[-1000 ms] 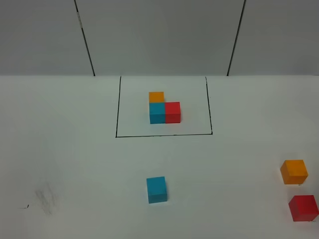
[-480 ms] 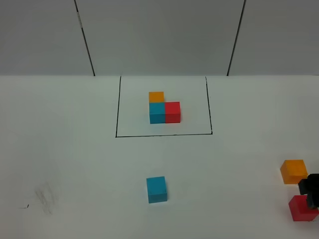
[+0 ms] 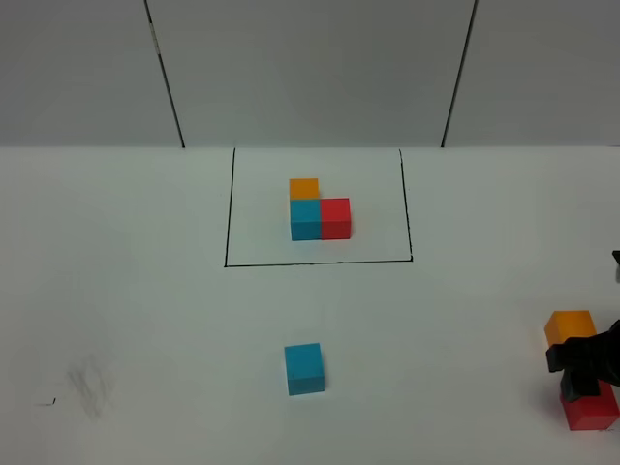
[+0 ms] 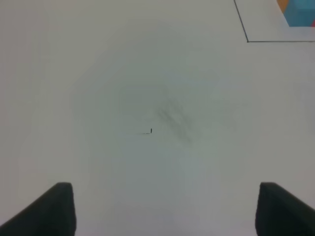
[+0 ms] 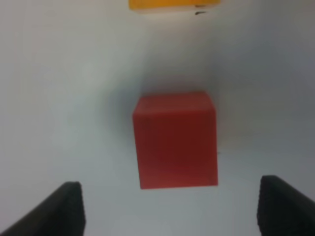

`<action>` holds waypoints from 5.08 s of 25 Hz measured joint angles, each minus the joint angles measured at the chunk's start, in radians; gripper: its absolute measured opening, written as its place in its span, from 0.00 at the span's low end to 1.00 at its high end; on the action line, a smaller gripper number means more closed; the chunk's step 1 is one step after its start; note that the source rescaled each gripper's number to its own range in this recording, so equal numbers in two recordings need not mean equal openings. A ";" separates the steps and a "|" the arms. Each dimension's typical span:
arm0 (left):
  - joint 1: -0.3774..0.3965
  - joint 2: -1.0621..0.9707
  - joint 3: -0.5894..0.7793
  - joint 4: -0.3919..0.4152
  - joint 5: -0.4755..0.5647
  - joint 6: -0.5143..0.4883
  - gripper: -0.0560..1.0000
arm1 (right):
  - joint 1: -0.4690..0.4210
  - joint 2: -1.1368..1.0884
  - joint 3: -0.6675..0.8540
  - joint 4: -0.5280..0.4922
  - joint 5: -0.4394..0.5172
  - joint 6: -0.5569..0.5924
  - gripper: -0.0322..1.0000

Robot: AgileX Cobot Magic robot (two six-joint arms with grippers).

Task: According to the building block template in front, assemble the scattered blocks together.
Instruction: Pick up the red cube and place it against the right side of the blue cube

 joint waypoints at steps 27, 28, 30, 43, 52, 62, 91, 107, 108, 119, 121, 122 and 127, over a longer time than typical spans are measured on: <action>0.000 0.000 0.000 0.000 0.000 0.000 0.80 | 0.000 0.178 0.000 0.000 -0.045 -0.039 0.04; 0.000 0.000 0.000 0.000 0.000 0.000 0.80 | 0.000 0.158 -0.002 0.000 -0.003 -0.063 0.04; 0.000 0.000 0.000 0.000 0.000 0.000 0.80 | 0.000 0.099 -0.017 0.004 0.092 -0.107 0.04; 0.000 0.000 0.000 0.000 0.000 0.000 0.80 | 0.325 -0.214 -0.260 -0.008 0.354 -0.790 0.04; 0.000 0.000 0.000 0.000 0.000 0.000 0.80 | 0.411 -0.050 -0.281 -0.021 0.194 -0.944 0.04; 0.000 0.000 0.000 0.000 0.000 0.000 0.80 | 0.498 0.205 -0.447 -0.058 0.208 -0.982 0.04; 0.000 0.000 0.000 0.000 0.000 0.000 0.80 | 0.611 0.552 -0.689 -0.084 0.218 -1.022 0.04; 0.000 0.000 0.000 0.000 0.000 0.000 0.80 | 0.611 0.586 -0.722 0.007 0.198 -1.100 0.04; 0.000 0.000 0.000 0.000 0.000 0.000 0.80 | 0.611 0.590 -0.722 0.007 0.197 -1.100 0.04; 0.000 0.000 0.000 0.000 0.000 0.000 0.80 | 0.611 0.596 -0.722 0.014 0.193 -1.123 0.04; 0.000 0.000 0.000 0.000 0.000 0.000 0.80 | 0.611 0.596 -0.722 0.025 0.191 -1.127 0.04; 0.000 0.000 0.000 0.000 0.000 0.000 0.80 | 0.611 0.596 -0.722 0.034 0.190 -1.133 0.04; 0.000 0.000 0.000 0.000 0.000 0.000 0.80 | 0.611 0.596 -0.722 0.075 0.172 -1.161 0.04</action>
